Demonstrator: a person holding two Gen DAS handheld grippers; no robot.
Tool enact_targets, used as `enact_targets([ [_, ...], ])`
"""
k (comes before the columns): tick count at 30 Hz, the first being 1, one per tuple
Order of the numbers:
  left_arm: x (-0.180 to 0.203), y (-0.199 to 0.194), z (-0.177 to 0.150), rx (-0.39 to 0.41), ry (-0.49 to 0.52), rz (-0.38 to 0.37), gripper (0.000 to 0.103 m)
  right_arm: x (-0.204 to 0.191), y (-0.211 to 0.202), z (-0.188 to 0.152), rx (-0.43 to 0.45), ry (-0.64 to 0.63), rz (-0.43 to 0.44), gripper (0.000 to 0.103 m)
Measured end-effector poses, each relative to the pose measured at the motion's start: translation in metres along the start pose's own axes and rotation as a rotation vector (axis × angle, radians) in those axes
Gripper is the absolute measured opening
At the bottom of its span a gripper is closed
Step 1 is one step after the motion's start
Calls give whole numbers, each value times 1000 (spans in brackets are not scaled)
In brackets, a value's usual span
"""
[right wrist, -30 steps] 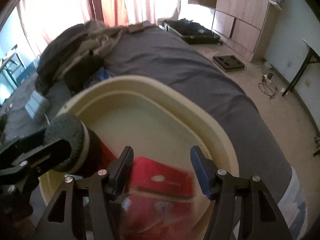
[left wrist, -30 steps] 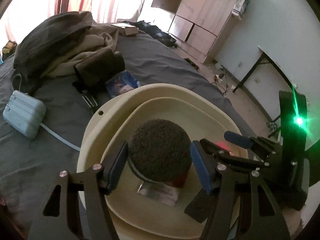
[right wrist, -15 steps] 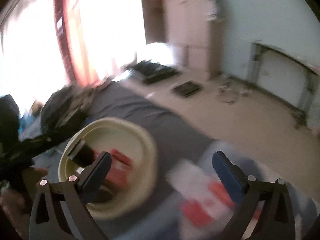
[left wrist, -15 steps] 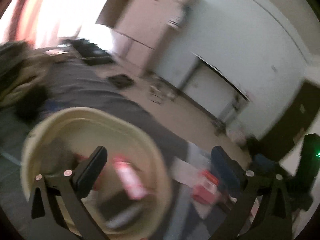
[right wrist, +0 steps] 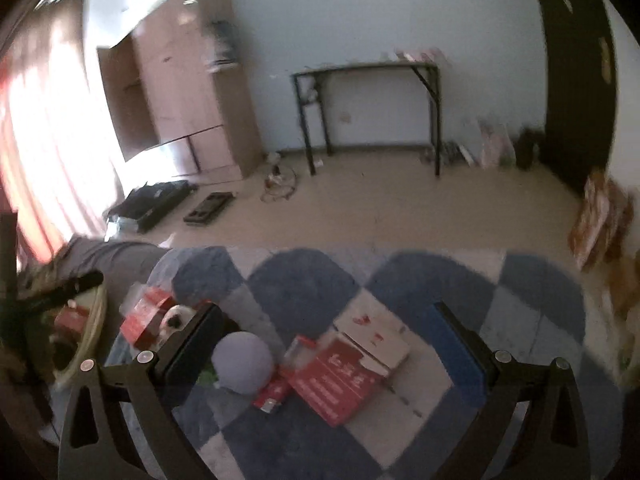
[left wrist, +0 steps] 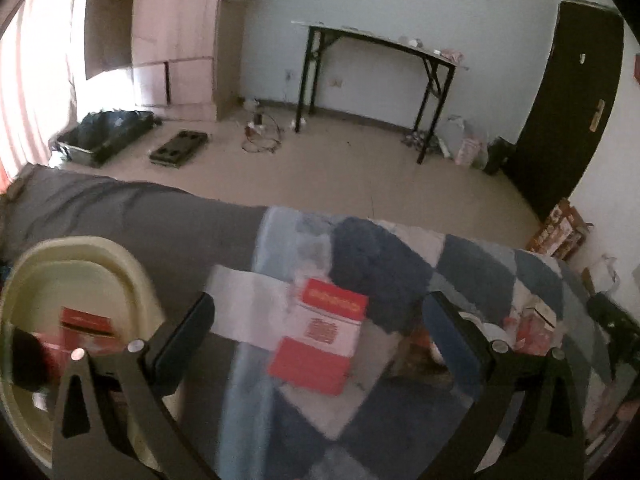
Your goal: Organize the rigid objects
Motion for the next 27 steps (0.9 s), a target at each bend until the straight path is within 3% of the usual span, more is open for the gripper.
enact_targets([
  [4,18,9,-5,-28,31,-12,103,9,33,-9,-92,18,-48,103],
  [11,52,6,0,-15,94,-26,103,36,57,3,-127,126,-137,103],
  [15,78,11,0,-33,117,-88,103,38,64,4,-127,176,-144,103],
  [21,95,26,-7,-82,148,-85,103,44,77,-6,-153,177,-140,103],
  [27,95,28,-8,-80,142,-82,103,48,88,-13,-161,172,-134,103],
])
Point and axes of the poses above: each gripper's, at about its wrist camera, not at the fingertips, and y roughly the way its jaws point, x to its right, z to its top, the point moved 9 cm from there along y, roughly the way its jaws point, and after that the axes turned 12 degrees about y, right-handed, at the moved point
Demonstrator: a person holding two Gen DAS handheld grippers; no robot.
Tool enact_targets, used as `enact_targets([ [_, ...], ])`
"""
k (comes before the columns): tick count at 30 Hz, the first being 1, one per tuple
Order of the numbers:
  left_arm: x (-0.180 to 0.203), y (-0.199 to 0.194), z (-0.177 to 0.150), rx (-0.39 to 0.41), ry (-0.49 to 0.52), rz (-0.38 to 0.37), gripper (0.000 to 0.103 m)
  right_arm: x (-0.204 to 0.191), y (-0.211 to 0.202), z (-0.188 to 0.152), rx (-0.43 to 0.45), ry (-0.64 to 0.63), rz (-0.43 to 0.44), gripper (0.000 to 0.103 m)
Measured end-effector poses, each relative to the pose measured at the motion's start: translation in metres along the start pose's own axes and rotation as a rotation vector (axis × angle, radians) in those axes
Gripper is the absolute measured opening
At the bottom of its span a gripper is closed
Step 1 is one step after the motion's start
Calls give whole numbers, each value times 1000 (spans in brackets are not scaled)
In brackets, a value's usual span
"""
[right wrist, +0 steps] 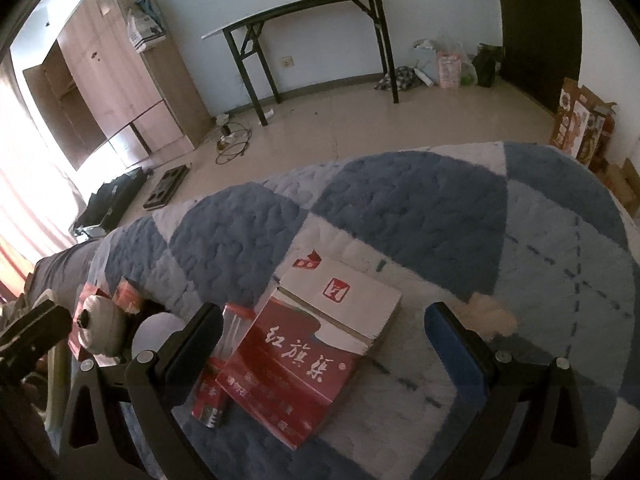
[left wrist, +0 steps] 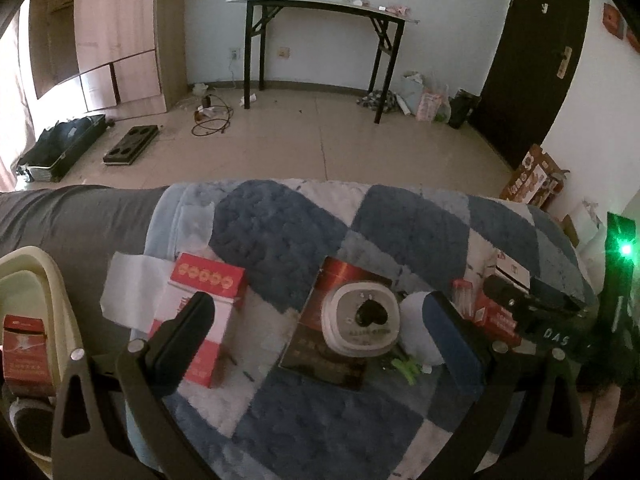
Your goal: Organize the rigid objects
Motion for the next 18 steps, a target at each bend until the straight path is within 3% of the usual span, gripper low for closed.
enact_targets([
  [18,-4,-2,-1,-2,12,13,103,3,11,1,26,-82,-62,103],
])
Point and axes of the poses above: each gripper's, at about its wrist camera, not at the fingertips, and y roughly the way its jaws point, x to its right, z to its top, the point moved 9 cm from there along y, roughly the way its jaws point, and after that the axes turned 12 degrees about y, right-handed, at the moved point
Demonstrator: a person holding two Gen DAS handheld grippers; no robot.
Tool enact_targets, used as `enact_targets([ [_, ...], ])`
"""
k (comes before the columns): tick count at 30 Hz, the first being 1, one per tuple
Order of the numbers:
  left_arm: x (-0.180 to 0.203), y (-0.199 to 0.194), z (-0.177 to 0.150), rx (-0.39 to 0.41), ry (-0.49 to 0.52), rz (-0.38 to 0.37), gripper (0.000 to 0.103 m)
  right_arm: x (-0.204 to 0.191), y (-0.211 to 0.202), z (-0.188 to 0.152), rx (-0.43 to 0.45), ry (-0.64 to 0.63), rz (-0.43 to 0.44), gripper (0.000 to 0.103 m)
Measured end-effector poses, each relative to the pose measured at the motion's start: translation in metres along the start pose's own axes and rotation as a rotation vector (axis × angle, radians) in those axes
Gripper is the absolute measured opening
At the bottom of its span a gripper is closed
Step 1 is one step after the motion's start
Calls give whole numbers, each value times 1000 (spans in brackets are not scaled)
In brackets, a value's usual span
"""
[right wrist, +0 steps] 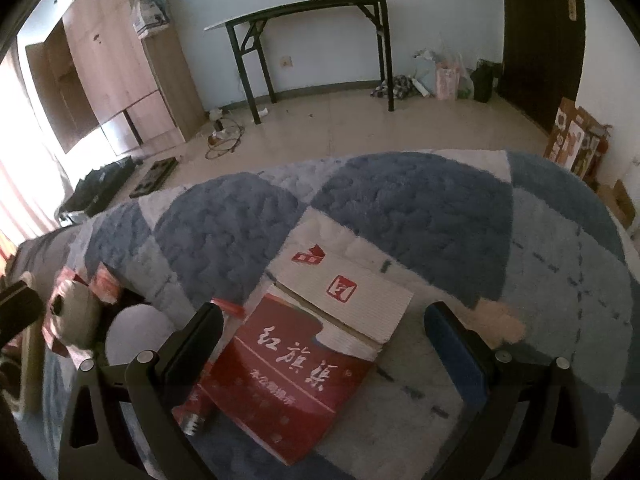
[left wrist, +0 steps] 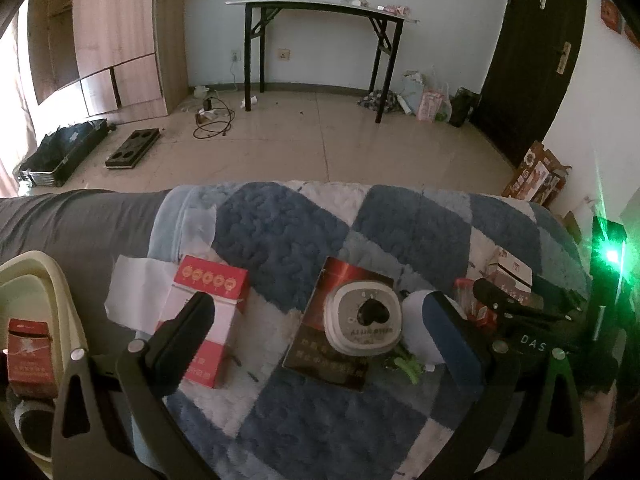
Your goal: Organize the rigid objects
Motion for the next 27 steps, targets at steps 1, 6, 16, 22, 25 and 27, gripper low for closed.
enact_targets([
  [1,0,0,0,-1,2,0,103,1,1,1,2,-12,-10,103],
  [6,0,0,0,0,1,1,103,8,0,6,-2,-37,-23,103],
  [16,-1,3,-3,-12,-6,-5,103,31,-4,21,20,0,-73,103],
  [22,5,5,-3,-32,10,-30,103,20,-7,15,14,12,-35,103],
  [25,7,9,-5,-44,15,-37,103,17,-1,10,11,-32,-75,103],
  [27,9,11,-7,-56,11,-44,103,16,3,8,12,-56,-100,103],
])
Point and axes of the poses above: each gripper's, at about its wrist camera, not at the fingertips, and y roughly the way its jaws point, x to its right, z to its top, the point moved 9 cm from there along y, roughly the way its jaws point, and after that the axes turned 12 degrees about y, right-handed, at the moved point
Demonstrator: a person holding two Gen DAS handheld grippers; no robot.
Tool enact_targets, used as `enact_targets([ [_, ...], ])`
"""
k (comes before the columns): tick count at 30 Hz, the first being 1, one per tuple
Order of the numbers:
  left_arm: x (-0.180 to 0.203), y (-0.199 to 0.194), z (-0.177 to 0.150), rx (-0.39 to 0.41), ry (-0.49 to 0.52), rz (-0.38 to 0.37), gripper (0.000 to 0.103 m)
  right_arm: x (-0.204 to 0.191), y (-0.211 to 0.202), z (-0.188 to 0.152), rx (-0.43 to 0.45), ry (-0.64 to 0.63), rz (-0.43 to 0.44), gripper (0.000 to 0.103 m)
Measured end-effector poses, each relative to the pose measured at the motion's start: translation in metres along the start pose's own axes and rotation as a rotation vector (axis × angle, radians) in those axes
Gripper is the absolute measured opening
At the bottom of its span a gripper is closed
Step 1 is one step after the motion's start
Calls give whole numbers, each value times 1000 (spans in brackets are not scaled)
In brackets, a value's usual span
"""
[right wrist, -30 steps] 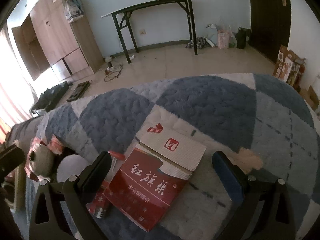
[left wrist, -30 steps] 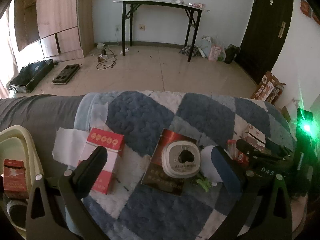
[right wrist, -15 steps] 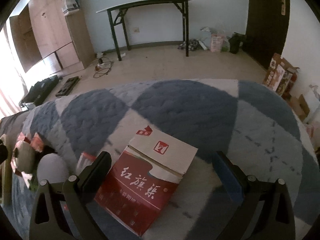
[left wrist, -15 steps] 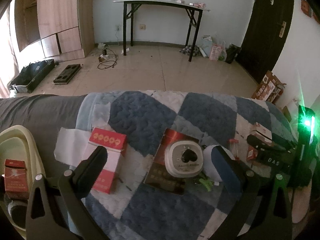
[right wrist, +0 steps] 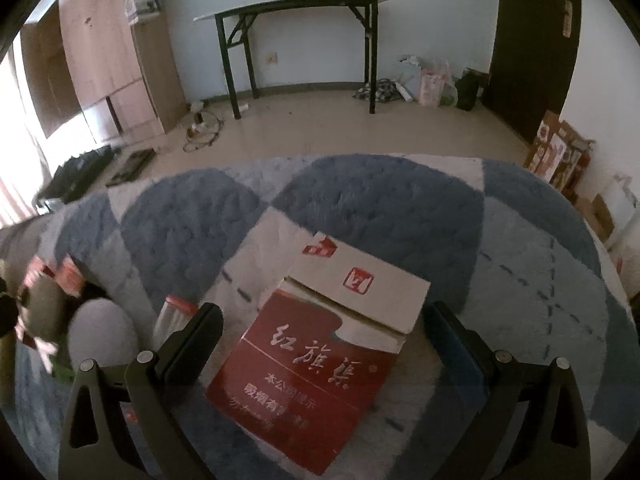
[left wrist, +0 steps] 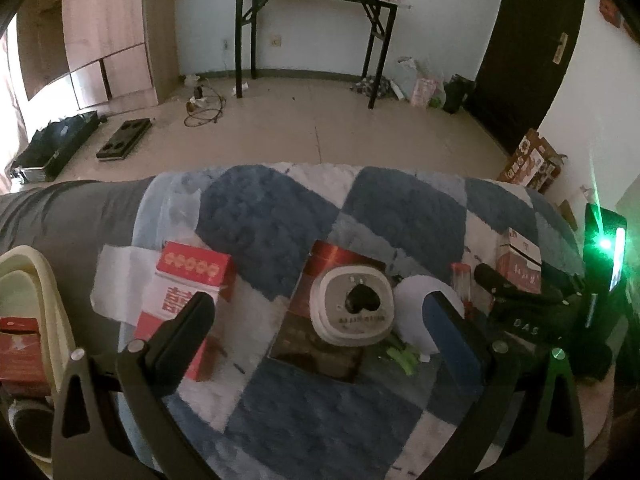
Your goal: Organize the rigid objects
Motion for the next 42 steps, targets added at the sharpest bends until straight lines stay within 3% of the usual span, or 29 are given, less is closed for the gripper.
enact_targets([
  [4,5,3,-1,-13,-2,-22,100,-2,2,0,4,-21,-11,103],
  [6,8,5,-1,-15,3,-26,87,-2,3,0,3,-23,-9,103],
  [11,14,16,-4,-38,6,-41,81,-2,4,1,5,-29,-10,103],
  [17,17,22,-4,-31,22,-24,57,-2,5,0,10,-44,-12,103],
  [20,15,20,-2,-14,8,-42,57,-2,4,0,12,-48,-4,103],
  [23,10,18,-3,-7,2,-48,57,-3,1,1,13,-74,6,92],
  [27,4,13,-1,7,1,-64,57,0,-4,5,7,-107,27,67],
  [28,5,11,1,12,0,-66,57,1,-6,7,10,-111,34,65],
  [32,2,4,4,34,-7,-78,57,7,-13,11,51,-148,8,60],
  [38,-7,-6,7,59,-25,-70,57,0,-12,4,55,-185,39,56],
  [42,-28,-23,8,89,-40,-14,56,-3,-34,15,126,-172,96,56],
])
Point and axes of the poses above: each gripper's, at about its wrist camera, not at the fingertips, and y roughly the way its jaws point, x to its right, z to its top, the point moved 9 cm from there along y, roughly the way its jaws point, and after that the axes turned 12 degrees about y, right-handed, at the moved point
